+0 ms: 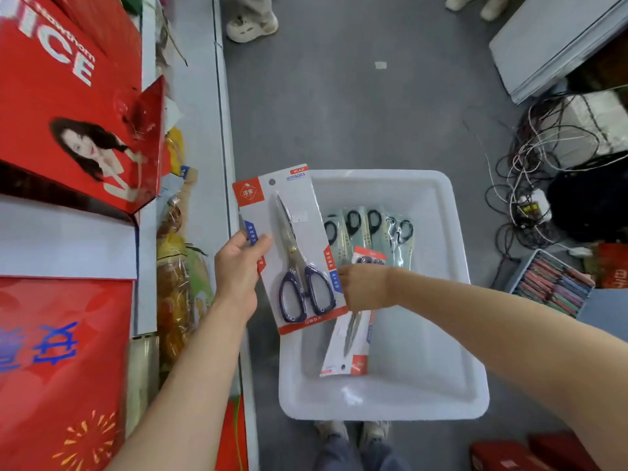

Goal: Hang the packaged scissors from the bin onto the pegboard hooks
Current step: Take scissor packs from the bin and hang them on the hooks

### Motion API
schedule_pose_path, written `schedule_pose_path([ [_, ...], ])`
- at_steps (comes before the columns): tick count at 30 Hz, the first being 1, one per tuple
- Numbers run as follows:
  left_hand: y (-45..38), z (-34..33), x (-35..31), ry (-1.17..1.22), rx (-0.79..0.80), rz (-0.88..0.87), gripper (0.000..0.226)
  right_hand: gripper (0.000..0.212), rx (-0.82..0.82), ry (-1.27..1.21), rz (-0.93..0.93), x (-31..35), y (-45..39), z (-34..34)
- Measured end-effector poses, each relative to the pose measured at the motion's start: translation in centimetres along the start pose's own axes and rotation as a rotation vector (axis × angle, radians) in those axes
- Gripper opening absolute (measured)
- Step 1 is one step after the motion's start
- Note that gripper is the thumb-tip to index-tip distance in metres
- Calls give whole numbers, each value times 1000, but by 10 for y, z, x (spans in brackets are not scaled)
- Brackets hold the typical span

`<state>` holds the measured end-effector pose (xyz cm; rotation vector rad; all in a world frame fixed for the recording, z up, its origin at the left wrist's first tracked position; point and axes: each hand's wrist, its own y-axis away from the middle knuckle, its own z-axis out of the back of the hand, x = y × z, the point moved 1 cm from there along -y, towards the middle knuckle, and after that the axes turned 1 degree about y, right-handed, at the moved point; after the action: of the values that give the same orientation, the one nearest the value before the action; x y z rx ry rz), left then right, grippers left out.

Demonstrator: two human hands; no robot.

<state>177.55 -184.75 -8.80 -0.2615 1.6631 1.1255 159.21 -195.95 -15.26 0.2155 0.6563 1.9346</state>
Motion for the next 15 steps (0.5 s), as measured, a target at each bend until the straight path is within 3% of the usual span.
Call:
schedule_pose_path([
  [2,3,5,-1,25,-21,15,19,13,-1,-113,-52,-3,9,12],
  [6,15,18,-11,37,-87,6,21,40,137,-494,-282,-1,32,22],
  [12,46,34,-34,103,-136,-75,19,7,138,-919,-616,0,71,31],
  [15,69,39,-47,190,-179,-125,20,41,7,-1109,-763,-2,97,33],
])
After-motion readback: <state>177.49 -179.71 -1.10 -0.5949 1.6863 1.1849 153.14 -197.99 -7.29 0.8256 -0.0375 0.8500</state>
